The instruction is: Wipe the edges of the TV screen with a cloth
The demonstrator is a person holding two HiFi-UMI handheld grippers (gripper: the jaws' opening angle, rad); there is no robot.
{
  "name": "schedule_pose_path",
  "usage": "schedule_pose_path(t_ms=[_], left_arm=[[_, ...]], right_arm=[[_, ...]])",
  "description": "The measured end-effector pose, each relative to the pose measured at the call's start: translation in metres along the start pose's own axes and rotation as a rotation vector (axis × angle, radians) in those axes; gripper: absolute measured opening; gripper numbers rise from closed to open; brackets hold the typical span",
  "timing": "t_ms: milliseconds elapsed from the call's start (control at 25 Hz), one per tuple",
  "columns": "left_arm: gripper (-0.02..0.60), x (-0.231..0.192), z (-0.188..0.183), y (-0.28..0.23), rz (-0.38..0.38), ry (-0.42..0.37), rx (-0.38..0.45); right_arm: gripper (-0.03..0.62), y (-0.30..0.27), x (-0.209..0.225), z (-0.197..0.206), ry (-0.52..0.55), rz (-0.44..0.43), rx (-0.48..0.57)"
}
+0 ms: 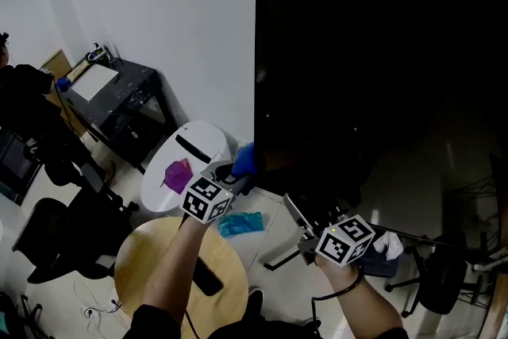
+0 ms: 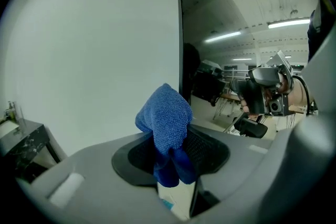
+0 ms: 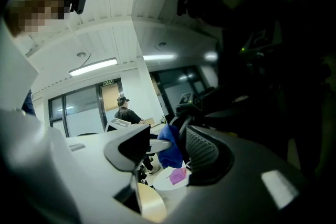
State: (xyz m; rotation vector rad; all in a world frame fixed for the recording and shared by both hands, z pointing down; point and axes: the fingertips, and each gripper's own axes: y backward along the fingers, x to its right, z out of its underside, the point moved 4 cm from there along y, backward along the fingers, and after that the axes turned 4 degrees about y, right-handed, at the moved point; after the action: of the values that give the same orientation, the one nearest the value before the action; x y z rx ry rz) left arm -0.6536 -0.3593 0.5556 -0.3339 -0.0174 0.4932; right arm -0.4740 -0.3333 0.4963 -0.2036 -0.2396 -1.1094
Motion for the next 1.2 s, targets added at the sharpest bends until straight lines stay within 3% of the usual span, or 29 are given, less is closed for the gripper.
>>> schedule_pose_path(t_ms=[520, 640, 800, 1200], left_arm=[[0.133, 0.010, -0.103, 0.046, 0.004, -0.055, 0.106], [0.133, 0.011, -0.132, 0.060, 0.011, -0.064, 0.150], [0.133, 0.017, -0.173, 0.079, 0.020, -0.101, 0.186], [0.133, 0.031, -0.262, 0.111, -0.016, -0.215, 0.217]], right_arm=[[0.216, 0.033, -0.036, -0.101, 0.137, -0.050, 0.048], [0.215, 0.039, -0.043, -0.125, 0.234, -0.038, 0.056], [0.210, 0.044, -0.058, -0.156, 0.339, -0.035, 0.072], [0.202, 0.039, -0.097, -0.227, 0.436, -0.095, 0.110]])
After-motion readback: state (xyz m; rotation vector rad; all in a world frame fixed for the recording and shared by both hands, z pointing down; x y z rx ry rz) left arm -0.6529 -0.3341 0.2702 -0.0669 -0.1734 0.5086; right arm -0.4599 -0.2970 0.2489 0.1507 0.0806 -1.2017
